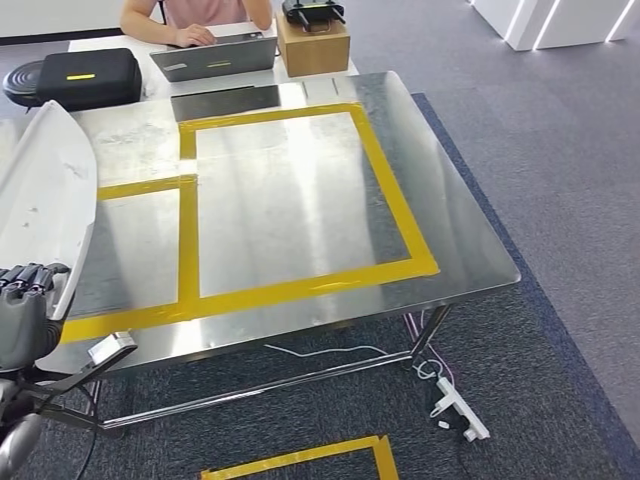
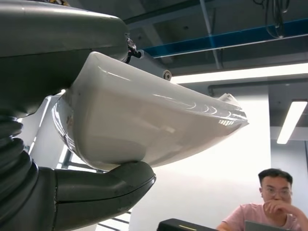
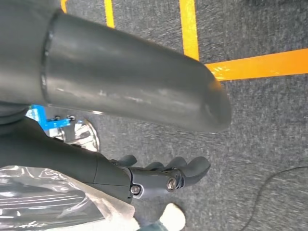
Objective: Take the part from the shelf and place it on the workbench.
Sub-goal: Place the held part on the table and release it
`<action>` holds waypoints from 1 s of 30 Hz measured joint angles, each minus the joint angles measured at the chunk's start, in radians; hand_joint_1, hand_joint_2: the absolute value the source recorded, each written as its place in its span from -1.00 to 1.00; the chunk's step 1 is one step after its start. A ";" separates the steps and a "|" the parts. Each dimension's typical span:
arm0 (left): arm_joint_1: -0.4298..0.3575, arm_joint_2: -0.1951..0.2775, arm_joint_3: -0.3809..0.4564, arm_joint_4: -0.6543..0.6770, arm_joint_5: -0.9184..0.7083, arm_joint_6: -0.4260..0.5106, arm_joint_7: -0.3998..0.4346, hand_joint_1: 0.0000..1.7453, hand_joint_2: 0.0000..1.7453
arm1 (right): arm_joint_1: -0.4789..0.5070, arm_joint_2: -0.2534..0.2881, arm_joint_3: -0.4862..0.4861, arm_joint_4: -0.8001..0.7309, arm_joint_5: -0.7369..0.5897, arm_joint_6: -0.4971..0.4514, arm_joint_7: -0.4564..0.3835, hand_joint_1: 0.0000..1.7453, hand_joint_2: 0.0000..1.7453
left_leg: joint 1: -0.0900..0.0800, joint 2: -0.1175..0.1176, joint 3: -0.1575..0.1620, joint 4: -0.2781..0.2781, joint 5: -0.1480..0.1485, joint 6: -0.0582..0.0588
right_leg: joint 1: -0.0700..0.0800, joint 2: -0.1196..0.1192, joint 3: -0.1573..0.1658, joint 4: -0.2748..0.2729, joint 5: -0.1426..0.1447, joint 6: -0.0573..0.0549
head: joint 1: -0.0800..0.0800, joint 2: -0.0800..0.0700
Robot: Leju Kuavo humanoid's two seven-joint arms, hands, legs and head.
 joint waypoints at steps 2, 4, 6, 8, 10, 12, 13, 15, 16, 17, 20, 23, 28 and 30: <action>0.001 0.000 -0.002 0.000 -0.001 -0.002 0.000 1.00 1.00 | 0.003 0.000 0.000 0.001 -0.001 0.000 0.000 -1.00 -1.00 | -0.001 -0.015 0.002 0.001 -0.001 0.000 | 0.000 0.002 -0.028 0.033 0.015 0.000 | 0.000 0.000; 0.001 0.000 -0.003 0.000 -0.001 -0.003 0.001 1.00 1.00 | 0.004 0.000 0.000 0.002 -0.001 0.000 0.000 -1.00 -1.00 | 0.000 -0.031 0.005 0.002 -0.003 -0.003 | -0.001 0.011 0.017 -0.083 0.094 -0.006 | 0.001 0.000; 0.000 0.000 -0.003 0.000 -0.001 -0.003 0.001 1.00 1.00 | 0.003 -0.001 0.000 0.003 -0.001 0.000 0.000 -1.00 -1.00 | -0.002 -0.044 0.004 0.006 -0.007 -0.011 | -0.003 0.036 0.073 -0.205 0.142 -0.012 | 0.001 0.000; -0.001 0.000 -0.004 0.000 -0.001 -0.003 0.001 1.00 1.00 | 0.003 -0.001 0.000 0.003 -0.001 0.000 0.000 -1.00 -1.00 | -0.002 -0.056 -0.002 0.008 -0.006 -0.022 | -0.001 0.048 0.094 -0.241 0.142 -0.017 | 0.000 0.000; 0.000 0.001 -0.004 0.000 -0.002 -0.004 0.002 1.00 1.00 | 0.002 -0.001 0.001 0.003 -0.001 0.000 0.000 -1.00 -1.00 | 0.002 -0.061 -0.004 0.009 -0.006 -0.034 | -0.002 0.037 0.098 -0.247 0.144 -0.027 | 0.000 0.000; -0.001 0.003 -0.003 -0.001 -0.002 -0.004 0.002 1.00 1.00 | 0.002 -0.001 0.001 0.003 -0.001 0.000 0.000 -1.00 -1.00 | 0.002 -0.041 -0.021 0.050 -0.034 -0.045 | -0.005 0.023 0.103 -0.253 0.147 -0.039 | -0.004 0.000; -0.002 0.004 -0.003 -0.001 -0.001 -0.004 0.002 1.00 1.00 | 0.003 0.000 0.001 0.004 -0.001 0.000 0.000 -1.00 -1.00 | 0.003 -0.026 -0.043 0.100 -0.062 -0.050 | -0.006 0.015 0.105 -0.254 0.147 -0.043 | -0.006 0.000; -0.002 0.005 -0.004 -0.002 -0.001 -0.004 0.003 1.00 1.00 | 0.004 -0.001 0.001 0.004 -0.001 0.000 0.000 -1.00 -1.00 | 0.004 -0.011 -0.107 0.236 -0.122 -0.058 | -0.005 0.001 0.106 -0.254 0.144 -0.048 | -0.008 0.000; 0.000 0.004 -0.004 -0.002 -0.001 -0.004 0.003 1.00 1.00 | 0.004 -0.001 0.001 0.004 -0.001 0.000 0.000 -1.00 -1.00 | 0.005 -0.009 -0.129 0.282 -0.133 -0.060 | -0.004 -0.006 0.107 -0.253 0.143 -0.049 | -0.008 0.000; 0.001 0.004 -0.005 -0.002 -0.001 -0.004 0.003 1.00 1.00 | 0.004 -0.001 0.001 0.004 -0.001 0.000 0.000 -1.00 -1.00 | 0.006 -0.008 -0.135 0.295 -0.127 -0.060 | -0.003 -0.013 0.109 -0.253 0.142 -0.049 | -0.008 0.000; 0.001 0.005 -0.004 -0.002 -0.001 -0.004 0.003 1.00 1.00 | 0.003 -0.001 0.002 0.004 -0.002 0.001 -0.001 -1.00 -1.00 | 0.004 0.001 -0.054 0.131 -0.031 -0.051 | -0.002 -0.026 0.119 -0.253 0.135 -0.043 | -0.008 0.000; 0.000 0.007 -0.005 -0.002 -0.001 -0.005 0.003 1.00 1.00 | -0.001 -0.001 0.003 0.004 -0.009 0.011 -0.003 -1.00 -1.00 | -0.002 0.012 0.003 0.007 -0.001 -0.042 | 0.004 -0.032 0.117 -0.248 0.128 -0.037 | -0.007 0.000; -0.030 0.006 -0.027 0.016 0.017 -0.053 -0.012 1.00 1.00 | -0.004 -0.002 0.008 0.004 -0.014 0.037 -0.003 -1.00 -1.00 | -0.005 0.010 0.002 0.004 -0.005 -0.036 | 0.005 -0.035 0.112 -0.255 0.129 -0.037 | -0.006 0.000; -0.060 0.004 -0.047 0.040 0.034 -0.076 -0.020 1.00 1.00 | -0.006 -0.002 0.012 0.004 -0.012 0.041 -0.001 -1.00 -1.00 | -0.006 0.010 0.001 0.005 -0.004 -0.033 | 0.003 -0.034 0.118 -0.258 0.133 -0.031 | -0.006 0.000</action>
